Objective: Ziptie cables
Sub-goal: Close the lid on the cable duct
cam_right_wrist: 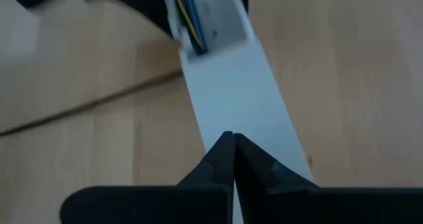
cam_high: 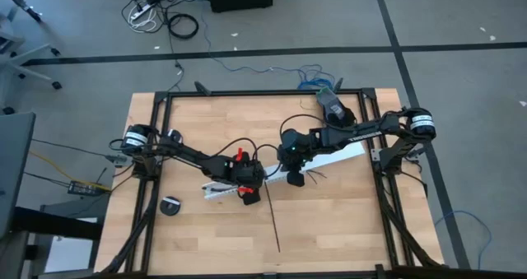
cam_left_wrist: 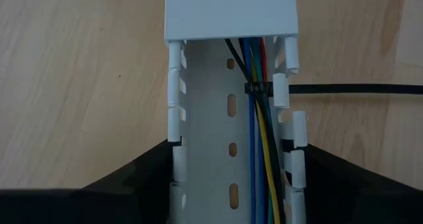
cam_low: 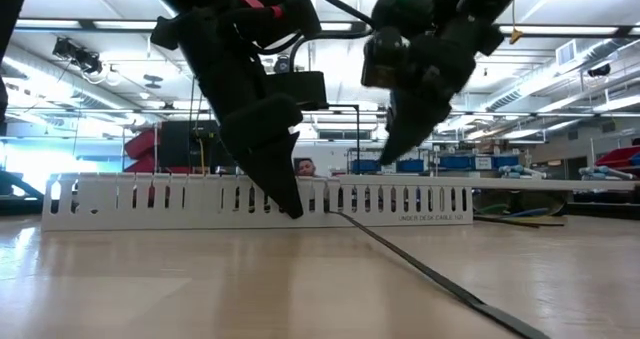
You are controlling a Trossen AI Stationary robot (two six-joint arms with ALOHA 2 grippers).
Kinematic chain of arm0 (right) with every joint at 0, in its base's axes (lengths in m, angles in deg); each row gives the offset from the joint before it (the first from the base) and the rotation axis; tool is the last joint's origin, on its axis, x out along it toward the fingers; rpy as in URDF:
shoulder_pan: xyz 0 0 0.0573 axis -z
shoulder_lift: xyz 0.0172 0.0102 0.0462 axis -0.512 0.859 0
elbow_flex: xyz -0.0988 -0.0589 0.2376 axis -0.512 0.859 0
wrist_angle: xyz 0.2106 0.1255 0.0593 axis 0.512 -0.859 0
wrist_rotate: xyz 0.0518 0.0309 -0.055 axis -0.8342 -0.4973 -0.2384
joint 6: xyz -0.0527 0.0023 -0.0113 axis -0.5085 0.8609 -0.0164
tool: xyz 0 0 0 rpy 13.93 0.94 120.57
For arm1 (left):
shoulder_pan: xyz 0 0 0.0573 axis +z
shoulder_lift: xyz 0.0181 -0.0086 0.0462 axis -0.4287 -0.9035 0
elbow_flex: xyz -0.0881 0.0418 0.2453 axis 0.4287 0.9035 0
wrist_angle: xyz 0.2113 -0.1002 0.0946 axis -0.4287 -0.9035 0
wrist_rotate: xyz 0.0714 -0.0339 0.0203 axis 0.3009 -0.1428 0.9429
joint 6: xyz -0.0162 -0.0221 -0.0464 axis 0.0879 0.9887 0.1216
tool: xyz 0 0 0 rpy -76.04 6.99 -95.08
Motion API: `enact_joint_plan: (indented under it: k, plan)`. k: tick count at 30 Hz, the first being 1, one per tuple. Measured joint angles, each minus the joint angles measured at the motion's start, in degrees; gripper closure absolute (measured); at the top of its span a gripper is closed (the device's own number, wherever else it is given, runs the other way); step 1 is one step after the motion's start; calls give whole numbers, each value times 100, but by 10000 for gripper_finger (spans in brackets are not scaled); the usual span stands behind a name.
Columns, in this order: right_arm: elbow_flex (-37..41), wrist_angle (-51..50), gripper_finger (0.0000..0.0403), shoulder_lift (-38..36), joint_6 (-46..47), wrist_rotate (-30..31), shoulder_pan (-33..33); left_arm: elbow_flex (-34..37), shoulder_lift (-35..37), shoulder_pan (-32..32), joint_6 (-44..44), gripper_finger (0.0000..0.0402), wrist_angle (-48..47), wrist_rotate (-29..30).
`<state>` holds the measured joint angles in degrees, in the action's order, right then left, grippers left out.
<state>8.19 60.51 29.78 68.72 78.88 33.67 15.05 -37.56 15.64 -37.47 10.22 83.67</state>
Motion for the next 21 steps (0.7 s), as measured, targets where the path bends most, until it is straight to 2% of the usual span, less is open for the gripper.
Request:
enact_joint_plan:
  k: [10, 21]
  plan:
    - [20, 590, 403, 644, 98, -405, 34, 4, 9, -4, -40, 154, -72, -37]
    - [31, 975, 403, 773, 120, -525, 24, 20, 5, -2, -75, 154, 58, -33]
